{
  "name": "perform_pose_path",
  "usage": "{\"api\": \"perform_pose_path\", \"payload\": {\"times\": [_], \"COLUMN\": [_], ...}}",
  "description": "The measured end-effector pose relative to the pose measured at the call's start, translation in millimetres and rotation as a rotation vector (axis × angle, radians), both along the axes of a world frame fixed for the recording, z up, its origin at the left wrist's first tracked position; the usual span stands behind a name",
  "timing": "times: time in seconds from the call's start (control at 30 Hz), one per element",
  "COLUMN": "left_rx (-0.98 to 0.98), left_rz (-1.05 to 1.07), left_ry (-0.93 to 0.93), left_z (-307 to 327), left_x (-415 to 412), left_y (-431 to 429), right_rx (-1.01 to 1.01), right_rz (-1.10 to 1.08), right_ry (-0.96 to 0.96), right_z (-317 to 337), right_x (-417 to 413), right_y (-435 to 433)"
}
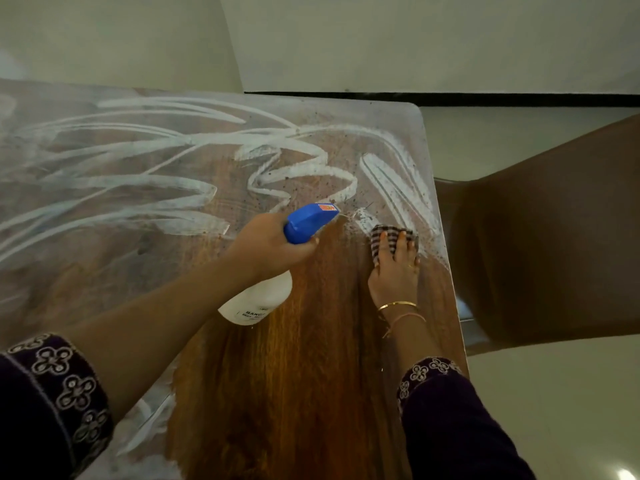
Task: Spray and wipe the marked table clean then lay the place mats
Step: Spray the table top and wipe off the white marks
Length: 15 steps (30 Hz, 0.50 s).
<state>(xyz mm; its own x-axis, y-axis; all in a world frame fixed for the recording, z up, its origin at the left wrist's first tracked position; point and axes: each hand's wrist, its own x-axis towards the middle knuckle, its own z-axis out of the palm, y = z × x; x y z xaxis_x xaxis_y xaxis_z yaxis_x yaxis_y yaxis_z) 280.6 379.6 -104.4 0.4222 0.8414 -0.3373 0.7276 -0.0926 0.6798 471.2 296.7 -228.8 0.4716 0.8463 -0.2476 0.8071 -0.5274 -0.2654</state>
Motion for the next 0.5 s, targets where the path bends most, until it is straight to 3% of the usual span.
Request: {"api": "perform_pose_path", "payload": {"times": [0.13,0.33,0.4,0.5], "left_rx": [0.038,0.026,0.048,0.103], "left_rz": [-0.01,0.044,0.072,0.059], "left_ry": [0.016,-0.03,-0.047,-0.012], "left_z": [0.2,-6.5,-6.7,-6.3], "left_x": [13.8,26.4,31.2,38.4], "left_y": [3.0,12.9,17.5,23.9], "right_rx": [0.016,0.02,0.079,0.158], "right_rz": [-0.016,-0.262,-0.068,0.431], "right_ry": [0.016,0.039,-0.02,0.04], "right_z": [-1.8,2.3,-0.1,-7.5], "right_x": [1.7,-4.7,-23.0,-55.6], "right_y": [0.9,35.0,49.2,54.4]}}
